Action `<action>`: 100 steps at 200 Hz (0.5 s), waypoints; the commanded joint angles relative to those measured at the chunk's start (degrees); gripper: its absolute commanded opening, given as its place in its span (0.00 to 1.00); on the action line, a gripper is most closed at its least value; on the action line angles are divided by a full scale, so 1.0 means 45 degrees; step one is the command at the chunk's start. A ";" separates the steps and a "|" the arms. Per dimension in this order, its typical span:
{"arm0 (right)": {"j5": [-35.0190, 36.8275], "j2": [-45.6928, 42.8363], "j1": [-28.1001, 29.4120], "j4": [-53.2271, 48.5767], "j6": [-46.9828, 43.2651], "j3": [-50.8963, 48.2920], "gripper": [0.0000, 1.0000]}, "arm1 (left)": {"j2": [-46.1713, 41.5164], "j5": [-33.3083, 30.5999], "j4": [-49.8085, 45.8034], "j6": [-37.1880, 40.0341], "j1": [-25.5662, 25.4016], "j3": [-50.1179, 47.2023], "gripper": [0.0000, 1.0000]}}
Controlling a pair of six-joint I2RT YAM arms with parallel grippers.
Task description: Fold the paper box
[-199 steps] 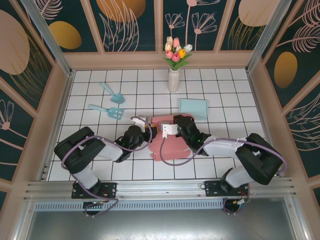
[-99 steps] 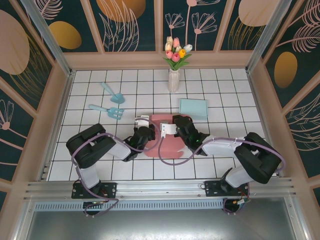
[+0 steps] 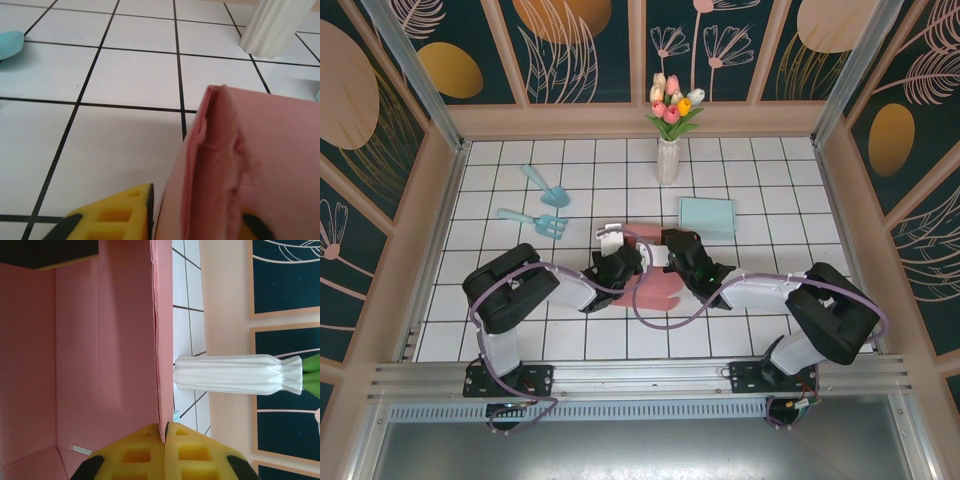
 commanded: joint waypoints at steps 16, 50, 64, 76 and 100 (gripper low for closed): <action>0.0265 0.0110 -0.0087 -0.0885 0.0928 -0.0109 0.00 | 0.0051 0.1123 0.1178 0.1756 0.0631 -0.1258 0.36; 0.0265 0.0199 -0.0145 -0.0886 0.1106 -0.0109 0.00 | -0.0578 0.1539 0.1547 0.1533 0.0647 -0.1781 0.38; 0.0246 0.0211 -0.0146 -0.0876 0.1168 -0.0089 0.00 | -0.0433 0.1235 0.1437 0.1474 0.0637 -0.1647 0.38; 0.0242 0.0247 -0.0127 -0.0886 0.1225 -0.0070 0.00 | -0.0189 0.0979 0.1171 0.1343 0.0647 -0.1341 0.38; 0.0259 0.0210 -0.0127 -0.0890 0.1324 -0.0126 0.00 | 0.0291 0.0064 0.0600 0.0699 0.0629 -0.0750 0.36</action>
